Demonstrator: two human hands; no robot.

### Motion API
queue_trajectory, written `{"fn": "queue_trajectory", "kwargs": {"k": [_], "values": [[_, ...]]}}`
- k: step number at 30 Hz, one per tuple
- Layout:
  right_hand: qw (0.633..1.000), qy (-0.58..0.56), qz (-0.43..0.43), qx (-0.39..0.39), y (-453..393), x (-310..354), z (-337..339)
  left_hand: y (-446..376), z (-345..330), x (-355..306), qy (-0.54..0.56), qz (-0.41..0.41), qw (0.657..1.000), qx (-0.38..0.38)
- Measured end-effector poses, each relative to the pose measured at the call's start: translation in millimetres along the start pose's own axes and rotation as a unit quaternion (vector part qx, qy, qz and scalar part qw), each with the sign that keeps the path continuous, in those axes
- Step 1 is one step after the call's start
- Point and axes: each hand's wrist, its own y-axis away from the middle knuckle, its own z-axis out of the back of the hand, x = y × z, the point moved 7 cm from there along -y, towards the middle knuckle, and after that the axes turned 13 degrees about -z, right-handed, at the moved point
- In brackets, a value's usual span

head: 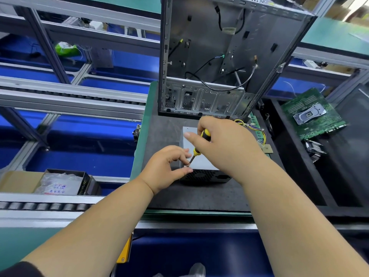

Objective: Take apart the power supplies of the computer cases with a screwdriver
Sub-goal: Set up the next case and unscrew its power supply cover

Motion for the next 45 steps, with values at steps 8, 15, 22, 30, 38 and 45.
{"fn": "queue_trajectory", "kwargs": {"k": [8,15,22,30,38,45], "values": [[0.997,-0.081,-0.002,0.008,-1.8,-2.8,3.6,-0.3,-1.3,0.4,-0.003,0.000,1.000,-0.002],[0.998,-0.057,-0.024,0.021,-0.4,-5.9,1.6,0.7,-2.1,0.1,-0.005,-0.004,1.000,0.000],[0.998,-0.048,-0.036,0.011,-1.1,-6.0,6.8,2.0,-2.7,0.3,0.008,-0.004,1.000,0.000],[0.997,-0.073,0.018,0.019,0.6,4.4,7.7,0.2,-3.5,1.4,0.010,0.002,1.000,-0.001],[0.999,0.016,0.001,-0.030,1.7,2.4,7.0,0.2,-2.8,0.5,0.009,-0.002,1.000,0.001],[0.998,-0.054,0.017,-0.016,0.2,1.4,5.7,0.4,-2.5,1.7,0.013,0.004,1.000,0.001]]}}
